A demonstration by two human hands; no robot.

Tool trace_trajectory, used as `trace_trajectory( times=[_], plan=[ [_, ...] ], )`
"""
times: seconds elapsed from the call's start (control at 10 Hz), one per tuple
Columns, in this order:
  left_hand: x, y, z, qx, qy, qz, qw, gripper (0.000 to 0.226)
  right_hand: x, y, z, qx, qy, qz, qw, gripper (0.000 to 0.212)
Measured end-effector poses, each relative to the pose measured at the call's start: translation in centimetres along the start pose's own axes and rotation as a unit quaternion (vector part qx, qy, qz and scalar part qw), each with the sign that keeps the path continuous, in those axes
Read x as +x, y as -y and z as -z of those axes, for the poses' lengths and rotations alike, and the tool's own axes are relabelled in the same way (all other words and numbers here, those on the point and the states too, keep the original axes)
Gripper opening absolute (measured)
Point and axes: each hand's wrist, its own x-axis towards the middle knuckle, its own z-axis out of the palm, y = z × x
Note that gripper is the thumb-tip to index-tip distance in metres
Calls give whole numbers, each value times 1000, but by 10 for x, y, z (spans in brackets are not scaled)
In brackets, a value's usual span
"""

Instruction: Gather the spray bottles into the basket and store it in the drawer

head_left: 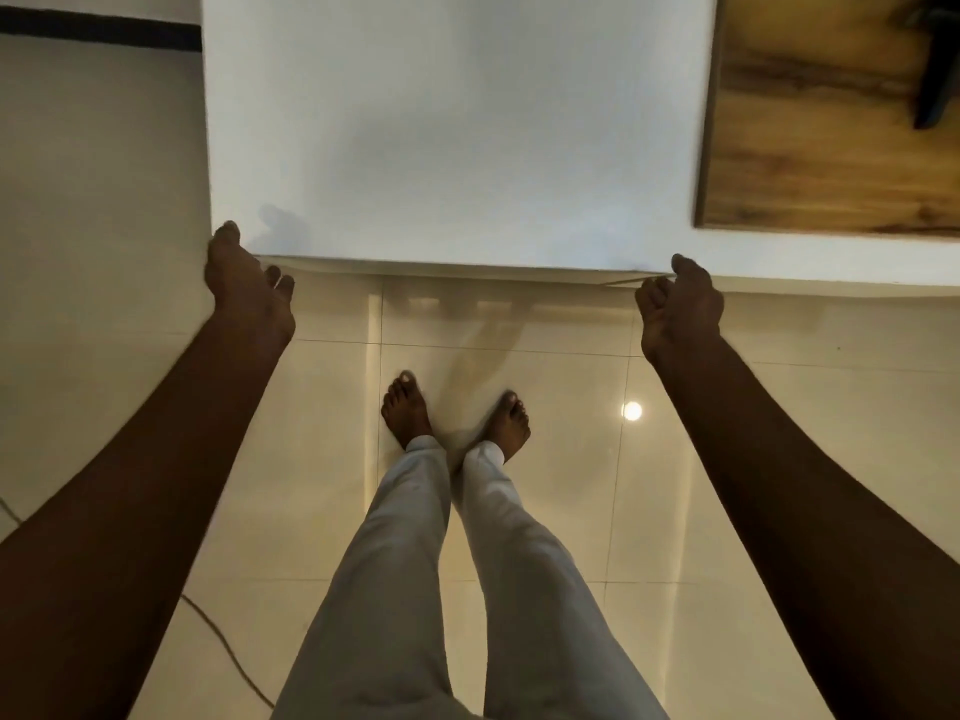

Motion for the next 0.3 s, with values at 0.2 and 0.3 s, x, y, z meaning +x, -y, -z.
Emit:
trace_trajectory(
  times=[0.2, 0.3],
  plan=[
    [-118, -11, -18, 167, 68, -95, 979, 13, -81, 27, -10, -154, 102, 46, 982, 8],
    [-161, -13, -21, 265, 169, -141, 939, 21, -119, 32, -15, -202, 152, 97, 963, 31]
  ],
)
